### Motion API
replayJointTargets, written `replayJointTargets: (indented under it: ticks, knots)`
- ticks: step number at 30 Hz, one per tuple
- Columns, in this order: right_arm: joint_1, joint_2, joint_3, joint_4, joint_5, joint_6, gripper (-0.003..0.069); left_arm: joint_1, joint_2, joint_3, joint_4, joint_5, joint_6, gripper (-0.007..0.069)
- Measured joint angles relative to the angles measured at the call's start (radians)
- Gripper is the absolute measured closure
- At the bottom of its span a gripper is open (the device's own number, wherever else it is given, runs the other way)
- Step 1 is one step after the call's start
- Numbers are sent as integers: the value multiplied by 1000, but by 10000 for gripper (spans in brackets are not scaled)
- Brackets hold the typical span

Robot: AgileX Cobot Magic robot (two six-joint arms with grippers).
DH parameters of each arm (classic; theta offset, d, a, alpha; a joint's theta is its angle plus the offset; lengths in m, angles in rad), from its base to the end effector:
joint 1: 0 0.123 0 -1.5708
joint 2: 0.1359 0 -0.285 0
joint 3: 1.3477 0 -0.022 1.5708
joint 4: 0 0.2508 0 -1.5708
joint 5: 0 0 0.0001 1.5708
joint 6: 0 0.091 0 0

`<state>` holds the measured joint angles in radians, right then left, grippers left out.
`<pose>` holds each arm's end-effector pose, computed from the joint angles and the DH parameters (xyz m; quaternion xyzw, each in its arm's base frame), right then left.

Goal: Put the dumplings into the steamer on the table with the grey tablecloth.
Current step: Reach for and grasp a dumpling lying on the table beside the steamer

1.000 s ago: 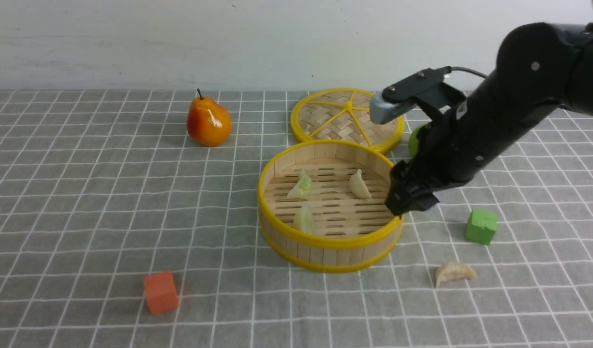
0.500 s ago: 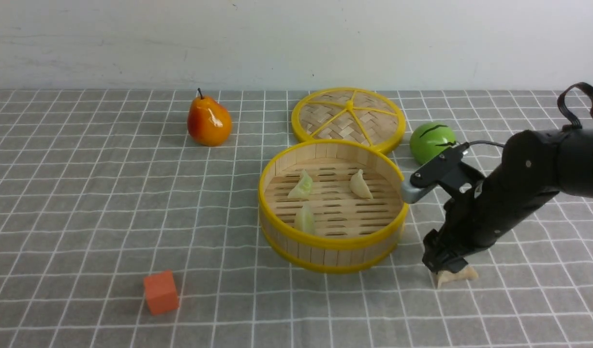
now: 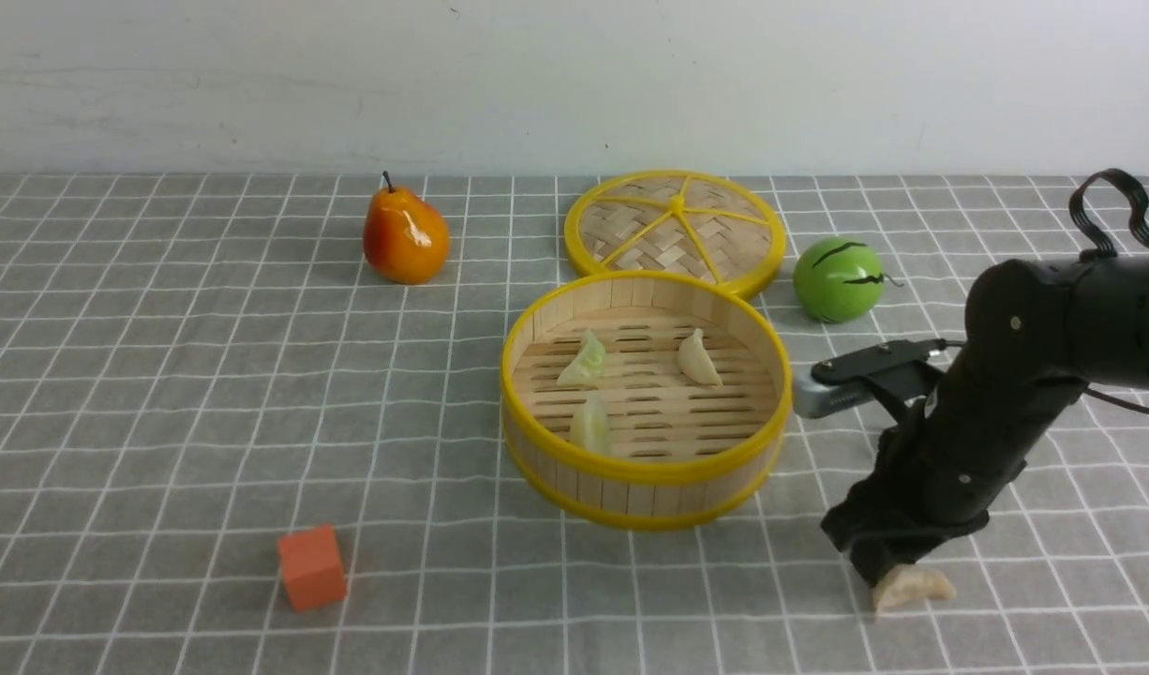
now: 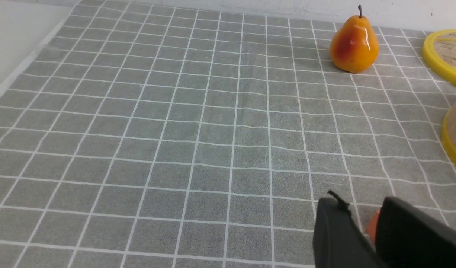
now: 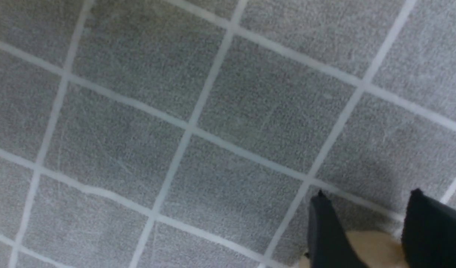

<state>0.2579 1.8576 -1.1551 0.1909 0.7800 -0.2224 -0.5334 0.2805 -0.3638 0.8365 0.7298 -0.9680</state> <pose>0.3362 0.1012 0.1674 -0.1760 0.9778 0.0742 0.0859 0.0715 0.0101 0.2739 -0.0419 0.8094 -0.0215 0.5853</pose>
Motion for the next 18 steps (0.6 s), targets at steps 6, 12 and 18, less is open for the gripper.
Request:
replayJointTargets:
  ticks: [6, 12, 18]
  knots:
    - [0, -2, -5, 3, 16, 20, 494, 0, 0, 0, 0, 0, 0, 449]
    - [0, -57, -14, -24, 87, 29, 272, 0, 0, 0, 0, 0, 0, 449]
    - [0, -92, 14, -51, 160, 184, 133, 0, 0, 0, 0, 0, 0, 449]
